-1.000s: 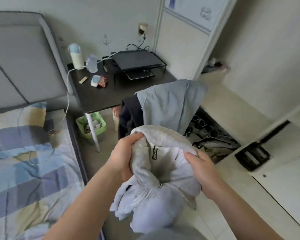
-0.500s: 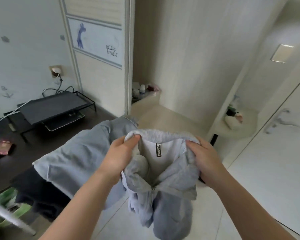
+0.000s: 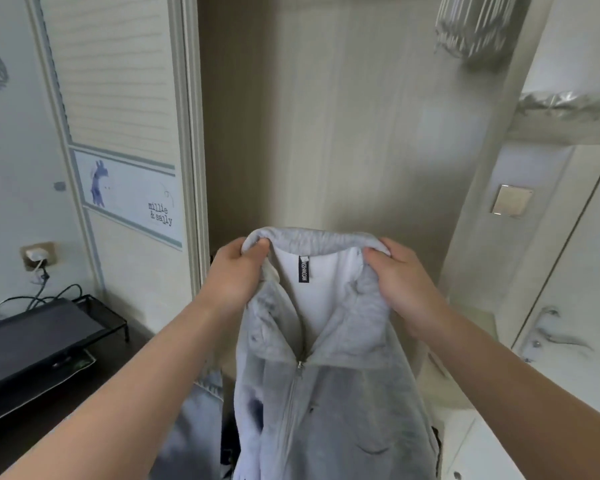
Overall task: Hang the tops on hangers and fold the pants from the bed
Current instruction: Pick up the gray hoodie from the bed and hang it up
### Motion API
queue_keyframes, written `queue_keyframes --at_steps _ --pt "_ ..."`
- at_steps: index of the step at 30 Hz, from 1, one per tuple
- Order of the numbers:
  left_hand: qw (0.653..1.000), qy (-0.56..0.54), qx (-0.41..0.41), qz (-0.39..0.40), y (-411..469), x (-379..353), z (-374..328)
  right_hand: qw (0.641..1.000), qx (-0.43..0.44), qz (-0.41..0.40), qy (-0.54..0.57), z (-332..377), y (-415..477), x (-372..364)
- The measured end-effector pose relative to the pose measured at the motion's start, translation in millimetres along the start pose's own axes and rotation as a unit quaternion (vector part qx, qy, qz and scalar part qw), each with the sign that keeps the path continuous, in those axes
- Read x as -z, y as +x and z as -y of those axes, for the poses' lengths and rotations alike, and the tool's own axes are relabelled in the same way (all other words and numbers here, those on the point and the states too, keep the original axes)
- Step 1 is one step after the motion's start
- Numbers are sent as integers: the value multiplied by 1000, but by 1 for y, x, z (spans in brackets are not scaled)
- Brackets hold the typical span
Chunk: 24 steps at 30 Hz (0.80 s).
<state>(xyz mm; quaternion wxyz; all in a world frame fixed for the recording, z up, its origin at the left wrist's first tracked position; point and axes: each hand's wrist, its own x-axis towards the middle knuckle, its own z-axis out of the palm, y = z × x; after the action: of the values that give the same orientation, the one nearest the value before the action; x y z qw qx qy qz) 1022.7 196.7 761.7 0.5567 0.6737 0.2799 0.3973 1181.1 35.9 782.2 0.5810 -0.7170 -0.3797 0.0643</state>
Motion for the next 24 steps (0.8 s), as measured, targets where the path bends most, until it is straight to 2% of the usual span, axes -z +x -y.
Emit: queue_keyframes --at_steps 7,12,14,17,20,24 --pt "993 41 -109 26 130 -7 -63 994 83 -61 -24 65 106 -10" --pt "982 33 -179 59 219 -9 -113 981 112 -140 -79 116 182 -17" --pt "980 17 -186 75 251 -12 -134 975 109 -172 -95 134 210 -18" --pt "981 -47 -150 114 292 -19 -165 963 112 -211 -124 156 246 -15" --pt "975 -88 -140 150 328 -28 -195 938 127 -233 -224 178 276 -4" --pt "966 -126 -153 165 365 -46 -231 871 115 -266 -397 208 308 19"
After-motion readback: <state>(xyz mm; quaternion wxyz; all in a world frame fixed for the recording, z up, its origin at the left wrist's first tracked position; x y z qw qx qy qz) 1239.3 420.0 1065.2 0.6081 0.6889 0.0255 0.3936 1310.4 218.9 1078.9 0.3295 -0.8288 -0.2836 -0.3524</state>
